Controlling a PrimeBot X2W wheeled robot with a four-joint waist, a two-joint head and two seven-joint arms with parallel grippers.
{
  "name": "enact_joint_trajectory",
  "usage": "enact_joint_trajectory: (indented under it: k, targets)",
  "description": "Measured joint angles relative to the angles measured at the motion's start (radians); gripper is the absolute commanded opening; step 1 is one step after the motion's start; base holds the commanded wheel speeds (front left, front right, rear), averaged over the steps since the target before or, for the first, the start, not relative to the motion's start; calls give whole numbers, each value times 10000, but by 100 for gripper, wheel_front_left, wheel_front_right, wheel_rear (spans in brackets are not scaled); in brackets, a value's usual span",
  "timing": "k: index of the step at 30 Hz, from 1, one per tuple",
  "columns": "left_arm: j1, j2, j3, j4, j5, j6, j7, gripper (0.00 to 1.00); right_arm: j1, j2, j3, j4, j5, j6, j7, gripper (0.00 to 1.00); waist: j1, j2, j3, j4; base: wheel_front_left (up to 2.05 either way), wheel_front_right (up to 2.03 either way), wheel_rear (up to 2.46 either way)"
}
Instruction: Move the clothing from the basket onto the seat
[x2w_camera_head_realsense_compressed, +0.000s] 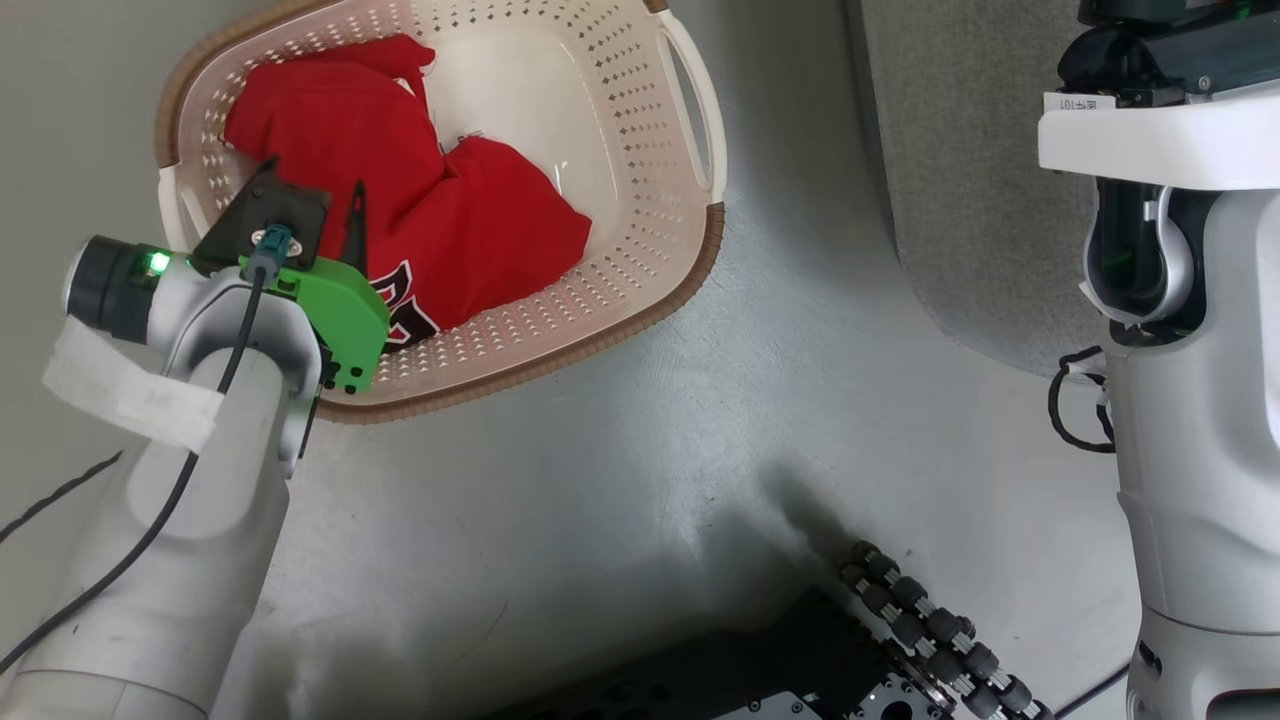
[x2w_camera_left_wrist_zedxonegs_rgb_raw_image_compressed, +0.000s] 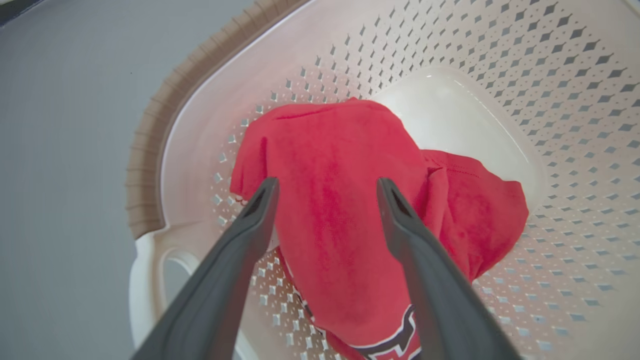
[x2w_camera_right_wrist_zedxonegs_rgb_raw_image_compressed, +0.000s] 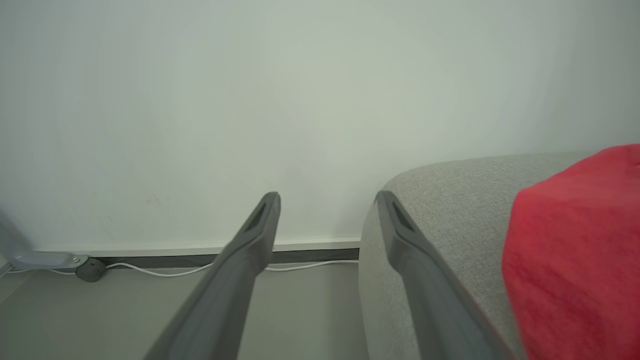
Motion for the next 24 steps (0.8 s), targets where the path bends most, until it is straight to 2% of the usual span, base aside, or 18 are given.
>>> enact_joint_trajectory:
  k: [14,24]
  targets:
    - [-700,63,-186,1070,663,416,667,100,-115,56,107,10,19,29,-4,100,-1,0,198,-285,0,0,0]
    - [-1091,0,-546,1810,1335,543,1275,100,-148,88,236,25,104,29,-6,100,-1,0,315,-519,0,0,0]
